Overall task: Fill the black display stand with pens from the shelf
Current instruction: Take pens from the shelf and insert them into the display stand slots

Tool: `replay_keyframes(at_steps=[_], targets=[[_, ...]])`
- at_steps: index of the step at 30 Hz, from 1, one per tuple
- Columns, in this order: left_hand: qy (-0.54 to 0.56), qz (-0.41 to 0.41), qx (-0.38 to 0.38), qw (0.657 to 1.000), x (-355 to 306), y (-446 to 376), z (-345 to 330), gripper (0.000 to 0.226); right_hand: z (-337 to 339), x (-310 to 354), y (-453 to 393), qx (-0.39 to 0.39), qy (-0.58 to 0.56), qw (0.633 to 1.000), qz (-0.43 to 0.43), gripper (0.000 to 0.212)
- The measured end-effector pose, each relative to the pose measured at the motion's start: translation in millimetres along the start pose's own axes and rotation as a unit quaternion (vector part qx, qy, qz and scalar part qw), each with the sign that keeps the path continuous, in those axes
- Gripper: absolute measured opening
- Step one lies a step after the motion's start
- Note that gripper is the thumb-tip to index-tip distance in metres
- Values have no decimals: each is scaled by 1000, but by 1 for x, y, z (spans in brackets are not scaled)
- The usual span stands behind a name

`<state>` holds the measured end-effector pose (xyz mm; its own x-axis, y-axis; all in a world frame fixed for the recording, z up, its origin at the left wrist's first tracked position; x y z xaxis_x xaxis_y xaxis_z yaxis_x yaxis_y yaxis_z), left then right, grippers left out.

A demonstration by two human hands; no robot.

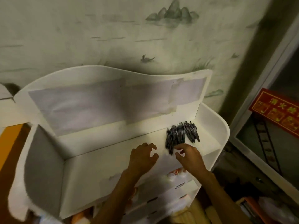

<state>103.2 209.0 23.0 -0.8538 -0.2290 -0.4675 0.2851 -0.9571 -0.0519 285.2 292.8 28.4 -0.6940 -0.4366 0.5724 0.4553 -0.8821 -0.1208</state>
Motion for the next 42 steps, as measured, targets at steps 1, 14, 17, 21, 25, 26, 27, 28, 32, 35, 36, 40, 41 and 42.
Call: replay_keyframes(at_steps=[1,14,17,21,25,26,27,28,32,35,36,40,41,42], targets=[[4,11,2,1000,0,-8,-7,29,-1,-4,-9,4,-6,1000,7,24],[-20,155,-21,987,-10,-95,-79,28,3,-71,-114,86,-73,991,67,23],[-7,198,-14,980,-6,-109,-95,39,-1,-80,-126,103,-81,989,75,26],[-40,211,-6,977,-7,-125,-109,44,-10,-89,-133,132,-84,985,78,26],[-63,217,0,974,-10,-133,-112,45,-11,-95,-140,139,-87,982,90,26],[-72,219,-3,973,-10,-134,-111,47,-10,-95,-142,138,-88,982,94,26],[-79,222,-5,972,-10,-135,-109,49,-10,-96,-143,137,-89,982,98,26],[-82,229,-8,970,-9,-135,-108,49,-10,-96,-144,138,-91,981,101,26],[-80,273,-13,959,5,-136,-107,56,-9,-99,-146,137,-95,980,108,26],[-95,281,13,955,12,-139,-113,75,-5,-103,-147,126,-94,981,112,26],[-101,276,27,956,11,-140,-117,78,-4,-104,-147,124,-93,981,114,26],[-107,270,56,955,8,-144,-122,64,-1,-107,-145,126,-80,981,122,24],[-99,278,53,954,10,-144,-120,57,0,-108,-145,124,-78,982,122,24],[-94,284,51,953,12,-143,-119,48,1,-109,-145,123,-74,982,123,24]])
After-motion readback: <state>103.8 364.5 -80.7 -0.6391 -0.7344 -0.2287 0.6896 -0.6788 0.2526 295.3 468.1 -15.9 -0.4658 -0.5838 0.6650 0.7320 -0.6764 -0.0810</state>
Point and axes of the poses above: each hand's wrist, its own y-axis away from the middle knuckle, its own z-axis out of the back of the hand, x = y × z, the point moved 10 cm from there along -y, towards the middle knuckle
